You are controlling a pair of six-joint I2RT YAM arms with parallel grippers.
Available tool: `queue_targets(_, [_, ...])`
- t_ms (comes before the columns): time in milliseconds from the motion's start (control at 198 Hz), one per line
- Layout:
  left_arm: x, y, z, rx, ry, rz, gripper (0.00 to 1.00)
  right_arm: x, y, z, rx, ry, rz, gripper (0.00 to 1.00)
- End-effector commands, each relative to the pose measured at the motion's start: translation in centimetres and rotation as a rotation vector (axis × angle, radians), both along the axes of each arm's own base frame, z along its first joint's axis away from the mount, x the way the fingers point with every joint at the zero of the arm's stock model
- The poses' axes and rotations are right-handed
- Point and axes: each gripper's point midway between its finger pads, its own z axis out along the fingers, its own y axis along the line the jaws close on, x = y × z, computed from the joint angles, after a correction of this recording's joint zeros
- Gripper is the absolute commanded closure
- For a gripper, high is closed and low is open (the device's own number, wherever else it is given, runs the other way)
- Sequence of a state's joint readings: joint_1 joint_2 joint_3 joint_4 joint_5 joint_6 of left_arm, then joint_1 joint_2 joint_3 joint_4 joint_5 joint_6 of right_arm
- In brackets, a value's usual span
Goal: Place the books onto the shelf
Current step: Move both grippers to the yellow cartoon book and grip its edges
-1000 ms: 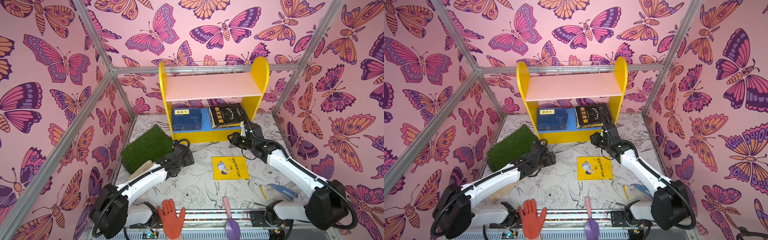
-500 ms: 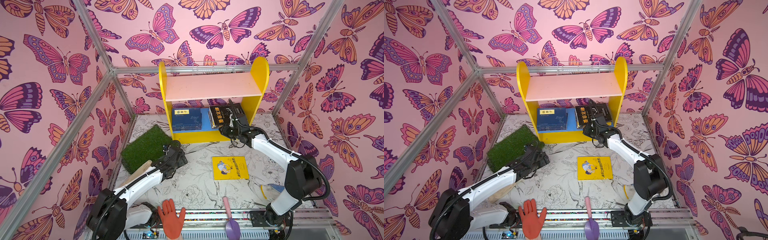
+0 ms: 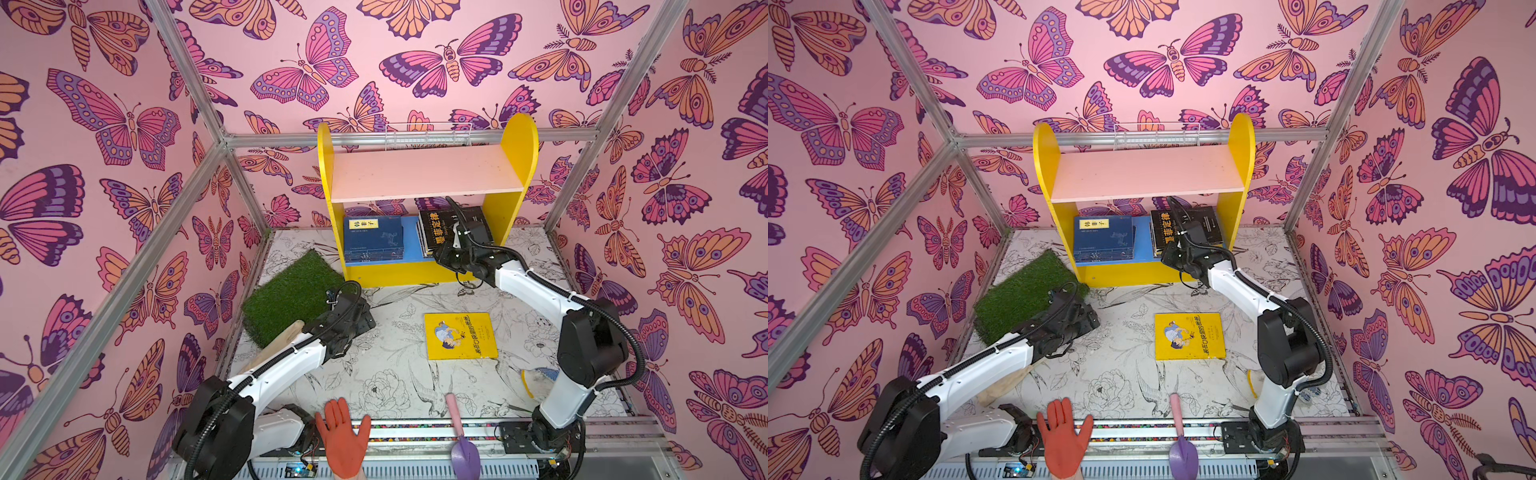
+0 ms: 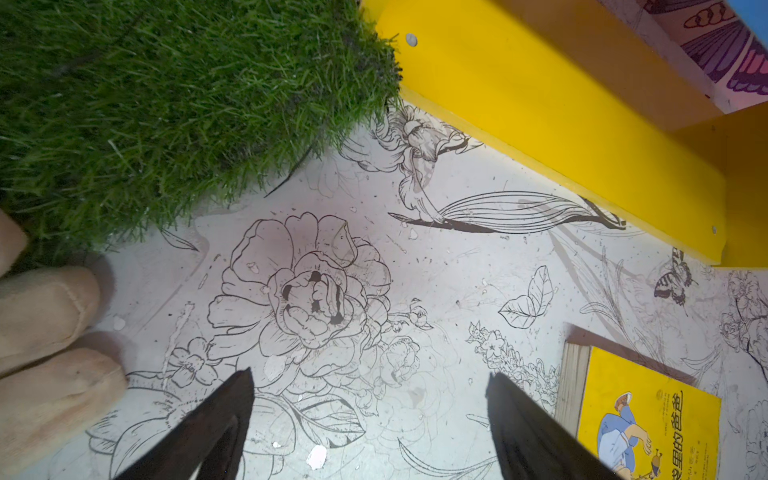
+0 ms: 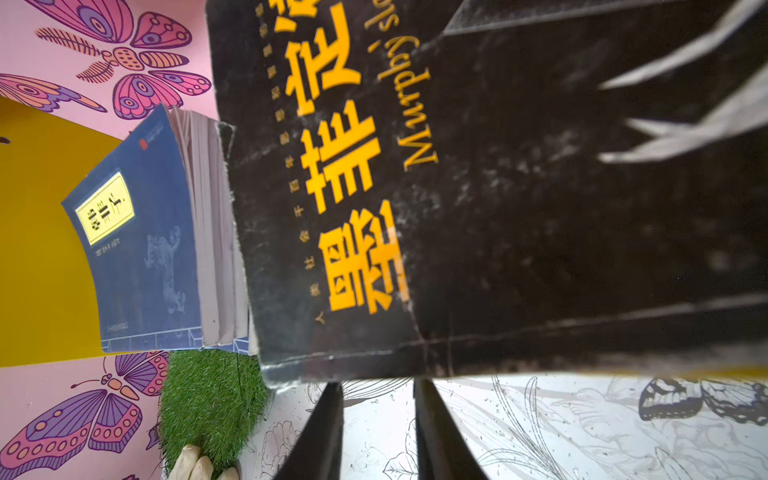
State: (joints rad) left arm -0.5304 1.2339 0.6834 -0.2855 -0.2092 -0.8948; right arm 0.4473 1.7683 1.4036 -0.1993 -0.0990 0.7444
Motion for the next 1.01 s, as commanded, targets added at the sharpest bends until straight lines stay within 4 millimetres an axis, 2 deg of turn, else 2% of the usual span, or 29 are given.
queue_targets(0, [0.5, -0.9, 0.5, 0.002, 0.002, -0.058, 0.11, 0.1, 0.6, 1.5, 0.003, -0.035, 0.032, 0.71])
queue_targets(56, [0.8, -1.6, 1.1, 0.001, -0.015, -0.097, 0.11, -0.4, 0.1, 2.2, -0.003, -0.051, 0.032, 0.71])
queue_targets(76, [0.9, -1.9, 0.2, 0.019, 0.01, -0.117, 0.11, -0.6, -0.1, 2.4, -0.009, -0.058, 0.033, 0.71])
queue_targets(141, [1.3, -3.3, 0.2, 0.031, 0.01, -0.19, 0.11, -1.7, -1.2, 3.2, -0.035, -0.078, 0.02, 0.7])
queue_targets(187, [1.5, -4.7, 0.2, 0.038, 0.009, -0.262, 0.11, -2.6, -2.3, 3.8, -0.059, -0.093, 0.004, 0.69])
queue_targets(212, [1.7, -5.6, 0.2, 0.041, 0.008, -0.305, 0.11, -3.1, -3.1, 3.3, -0.077, -0.085, -0.01, 0.69])
queue_targets(232, [1.9, -6.5, 0.3, 0.043, 0.004, -0.345, 0.11, -3.8, -3.8, 4.2, -0.079, -0.103, -0.026, 0.69])
queue_targets(283, [1.9, -8.7, 0.0, 0.055, 0.011, -0.447, 0.11, -5.1, -5.7, 3.8, -0.101, -0.094, -0.065, 0.68])
queue_targets(384, [1.7, -13.0, -0.6, 0.045, 0.03, -0.631, 0.11, -8.1, -9.9, 1.4, -0.116, -0.02, -0.154, 0.65])
queue_targets(439, [1.5, -14.9, -0.9, 0.032, 0.039, -0.713, 0.11, -10.0, -12.6, -1.0, -0.122, 0.047, -0.222, 0.62])
queue_targets(540, [0.9, -17.3, -1.8, -0.018, 0.074, -0.827, 0.11, -13.5, -16.7, -5.5, -0.086, 0.181, -0.336, 0.55])
queue_targets(596, [0.6, -18.1, -2.4, -0.037, 0.097, -0.871, 0.11, -15.6, -17.9, -8.0, -0.046, 0.257, -0.37, 0.51])
queue_targets(707, [-0.4, -19.0, -3.5, -0.066, 0.144, -0.948, 0.11, -18.8, -18.2, -11.5, -0.023, 0.346, -0.358, 0.46])
queue_targets(823, [-1.9, -19.5, -4.6, -0.087, 0.196, -1.024, 0.11, -21.7, -17.4, -14.7, -0.032, 0.466, -0.293, 0.46])
queue_targets(1000, [-4.1, -20.2, -6.2, -0.077, 0.277, -1.112, 0.12, -24.8, -15.8, -18.6, -0.003, 0.64, -0.193, 0.46])
